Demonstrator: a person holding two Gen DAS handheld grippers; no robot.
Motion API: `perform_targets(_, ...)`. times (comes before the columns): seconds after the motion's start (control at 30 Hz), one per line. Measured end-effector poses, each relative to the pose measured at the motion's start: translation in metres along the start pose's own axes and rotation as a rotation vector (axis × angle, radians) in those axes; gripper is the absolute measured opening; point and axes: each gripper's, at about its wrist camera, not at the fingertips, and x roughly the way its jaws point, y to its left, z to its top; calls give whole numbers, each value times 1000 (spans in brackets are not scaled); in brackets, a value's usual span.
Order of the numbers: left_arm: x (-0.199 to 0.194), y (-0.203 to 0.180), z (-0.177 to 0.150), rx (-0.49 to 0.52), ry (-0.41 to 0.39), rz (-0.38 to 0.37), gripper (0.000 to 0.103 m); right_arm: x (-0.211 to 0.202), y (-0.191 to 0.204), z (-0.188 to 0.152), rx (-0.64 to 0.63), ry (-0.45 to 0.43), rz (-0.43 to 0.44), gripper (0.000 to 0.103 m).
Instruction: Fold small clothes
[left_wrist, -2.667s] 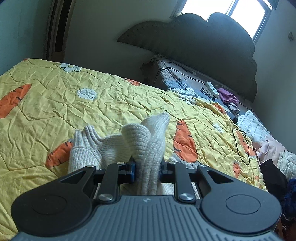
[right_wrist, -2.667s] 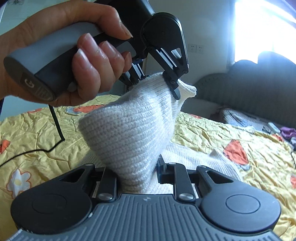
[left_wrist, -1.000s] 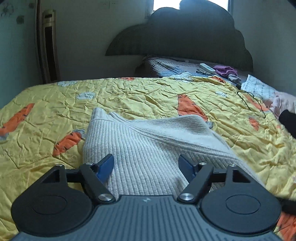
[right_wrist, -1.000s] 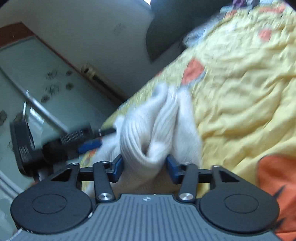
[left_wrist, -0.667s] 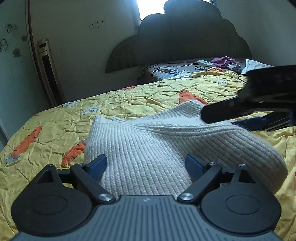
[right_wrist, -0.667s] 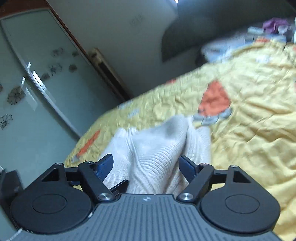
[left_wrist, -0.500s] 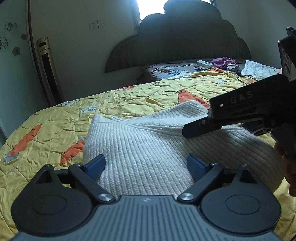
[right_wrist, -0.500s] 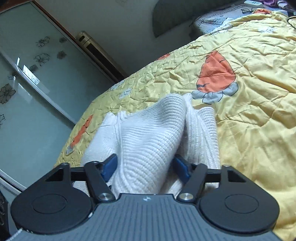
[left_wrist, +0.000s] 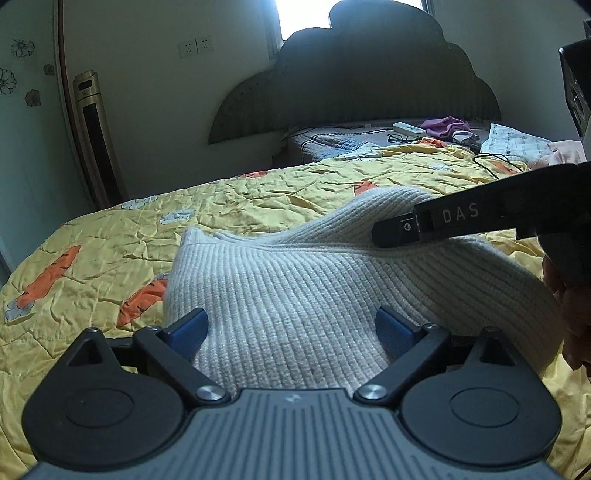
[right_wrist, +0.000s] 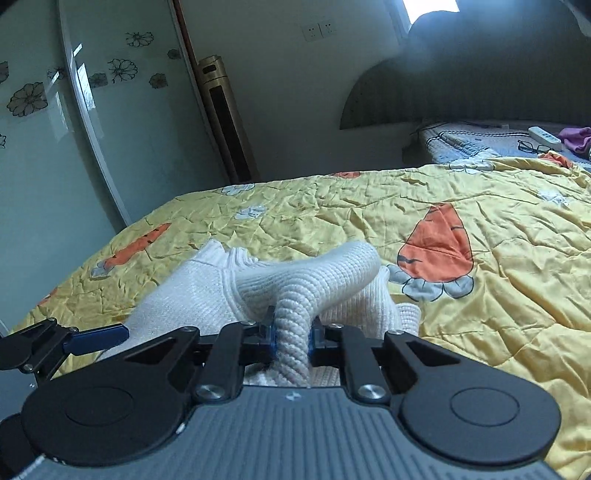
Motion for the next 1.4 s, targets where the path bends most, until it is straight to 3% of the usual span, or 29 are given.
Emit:
perform_targets(0.2, -6, 7, 4, -57, 6, -38, 98, -17, -6, 4, 48, -49, 24, 17)
perform_targets(0.33, -1, 0, 3, -15, 32, -26, 103, 7, -17, -6, 80, 64, -1, 18)
perform_targets(0.37, 0, -2, 1, 1, 33, -13, 103, 9, -21, -10, 102, 66, -8, 29)
perform_targets(0.43, 0, -7, -2, 25, 25, 3, 103, 5, -31, -13, 167, 57, 3, 41)
perform_targets(0.53, 1, -8, -3, 31, 20, 11, 103, -10, -39, -13, 236, 41, 0, 45)
perform_targets(0.67, 2, -8, -3, 27, 17, 15, 103, -41, -25, -14, 181, -40, -20, 46)
perform_targets(0.77, 2, -10, -4, 35, 12, 22, 103, -53, -9, -15, 111, -69, 41, 46)
perform_targets(0.87, 2, -10, -5, 36, 10, 21, 103, -46, 0, -17, 72, -21, 107, 47)
perform_targets(1.0, 0, -11, -5, 54, 10, 15, 103, -18, 2, -30, -49, 91, -52, 37)
perform_targets(1.1, -14, 9, -1, 3, -29, -46, 103, -28, -7, -28, 21, 58, -12, 38)
perform_targets(1.13, -17, 22, 1, -36, -53, -59, 103, -35, -11, -27, 51, 30, 7, 44)
perform_targets(1.17, -18, 37, 3, -74, -65, -66, 103, -40, -17, -25, 77, 6, 5, 71)
perform_targets(1.23, -10, 68, 8, -162, -52, -95, 103, -45, -31, -22, 103, -34, -40, 103)
perform_targets(1.3, 10, 101, 13, -275, 19, -167, 103, -36, -49, -20, 150, 19, -17, 102)
perform_targets(1.4, 47, 138, 10, -450, 146, -320, 103, -14, -72, -23, 281, 99, 86, 100)
